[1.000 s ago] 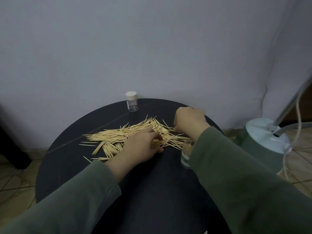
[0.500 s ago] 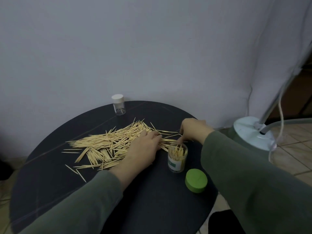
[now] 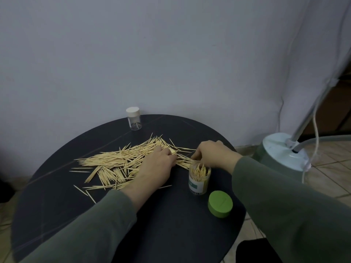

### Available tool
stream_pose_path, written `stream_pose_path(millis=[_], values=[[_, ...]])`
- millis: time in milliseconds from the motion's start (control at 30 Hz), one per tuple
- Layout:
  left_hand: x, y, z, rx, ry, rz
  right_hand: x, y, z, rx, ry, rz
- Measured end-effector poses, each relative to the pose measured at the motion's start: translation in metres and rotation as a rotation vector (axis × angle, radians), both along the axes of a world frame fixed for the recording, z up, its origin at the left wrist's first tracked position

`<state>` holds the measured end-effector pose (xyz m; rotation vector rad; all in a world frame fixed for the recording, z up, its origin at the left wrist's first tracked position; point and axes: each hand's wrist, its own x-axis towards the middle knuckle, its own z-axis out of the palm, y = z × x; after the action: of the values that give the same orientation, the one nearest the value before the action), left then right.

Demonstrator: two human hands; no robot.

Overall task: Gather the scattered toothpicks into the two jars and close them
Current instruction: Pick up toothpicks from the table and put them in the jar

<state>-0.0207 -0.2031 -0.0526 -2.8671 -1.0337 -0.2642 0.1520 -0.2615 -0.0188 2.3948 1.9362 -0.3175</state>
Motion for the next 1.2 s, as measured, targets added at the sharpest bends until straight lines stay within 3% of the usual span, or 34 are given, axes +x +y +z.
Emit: stream_pose_path(millis=[167,367,867,1200], values=[[-0.002,-0.003,0.003,0.001,0.069,-0.009,-0.003,0.002,0.001,0.059,-0.024,0.034],[0.002,-0.007,0.003,-0.048,0.009,0.0,-0.004,0.005,0.002,0.086,-0.137,0.101],[0.004,-0.004,-0.001,0.074,0.011,-0.013,-0.004,0.013,0.003,0.022,-0.333,0.174],[0.002,-0.003,-0.001,0.027,-0.054,0.058,0.008,0.007,0.005,0.048,-0.207,0.132]])
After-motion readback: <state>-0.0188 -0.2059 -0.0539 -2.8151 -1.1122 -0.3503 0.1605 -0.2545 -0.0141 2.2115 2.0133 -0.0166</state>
